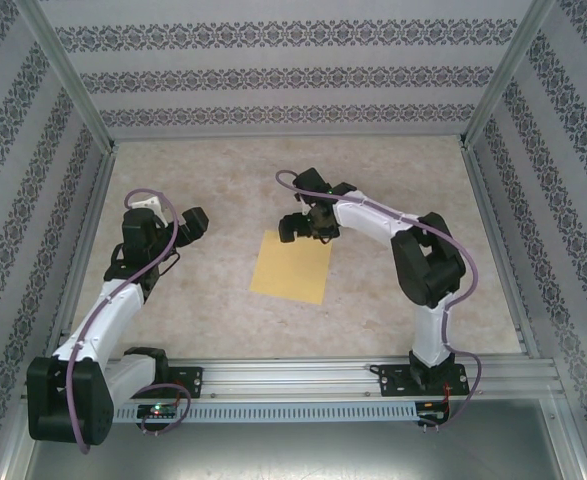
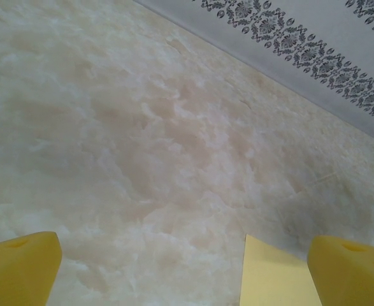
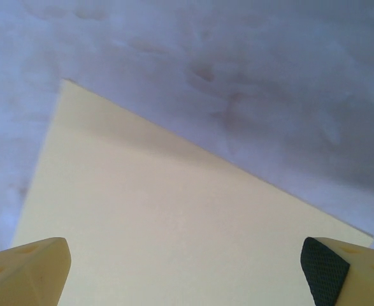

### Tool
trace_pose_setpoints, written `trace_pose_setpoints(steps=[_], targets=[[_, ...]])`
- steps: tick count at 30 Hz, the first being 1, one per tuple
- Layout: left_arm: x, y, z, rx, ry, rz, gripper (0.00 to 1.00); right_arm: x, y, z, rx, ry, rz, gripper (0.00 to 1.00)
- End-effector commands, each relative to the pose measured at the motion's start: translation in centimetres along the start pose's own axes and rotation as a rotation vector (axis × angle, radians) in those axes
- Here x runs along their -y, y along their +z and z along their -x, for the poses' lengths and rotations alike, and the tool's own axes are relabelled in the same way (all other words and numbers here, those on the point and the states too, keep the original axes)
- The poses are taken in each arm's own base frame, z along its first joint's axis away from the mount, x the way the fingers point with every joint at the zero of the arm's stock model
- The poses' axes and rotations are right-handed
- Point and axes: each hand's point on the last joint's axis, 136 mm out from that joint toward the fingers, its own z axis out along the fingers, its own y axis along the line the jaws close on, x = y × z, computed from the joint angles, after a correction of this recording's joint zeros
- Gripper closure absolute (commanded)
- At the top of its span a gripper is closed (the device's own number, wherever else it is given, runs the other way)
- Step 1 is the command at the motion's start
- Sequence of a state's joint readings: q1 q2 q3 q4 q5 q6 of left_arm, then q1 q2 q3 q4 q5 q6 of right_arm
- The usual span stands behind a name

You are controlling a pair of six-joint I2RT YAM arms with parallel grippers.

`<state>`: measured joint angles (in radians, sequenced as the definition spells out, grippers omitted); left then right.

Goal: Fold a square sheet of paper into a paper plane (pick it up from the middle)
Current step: Rotate the square sheet of paper at the center of the table.

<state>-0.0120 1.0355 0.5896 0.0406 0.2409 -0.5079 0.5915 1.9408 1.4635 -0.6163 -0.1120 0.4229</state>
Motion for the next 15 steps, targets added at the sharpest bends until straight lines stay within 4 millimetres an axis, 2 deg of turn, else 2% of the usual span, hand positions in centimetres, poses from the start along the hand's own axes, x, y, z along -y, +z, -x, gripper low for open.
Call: trace_pose_setpoints(steps=[1,3,7,15], targets=[[-0.5,-0.6,0.5,0.01,0.034,0.05,0.0,-3.6,-2.9,-0.2,0.049,0.015,0.091,0.05],[-1.1,-0.9,0.7,0.026,0.031,0.084,0.0,-6.5,-2.0,-1.7,0.018,0.043,0.184,0.06],[-1.8,-1.4,1.3,0.059,0.031,0.134,0.0,-10.8,0.2,-4.4,-0.06,0.07,0.293,0.09],[-2.0,-1.7,1.0,0.044,0.037,0.148,0.0,-14.0,3.6,-8.2,-0.175,0.015,0.271,0.09]])
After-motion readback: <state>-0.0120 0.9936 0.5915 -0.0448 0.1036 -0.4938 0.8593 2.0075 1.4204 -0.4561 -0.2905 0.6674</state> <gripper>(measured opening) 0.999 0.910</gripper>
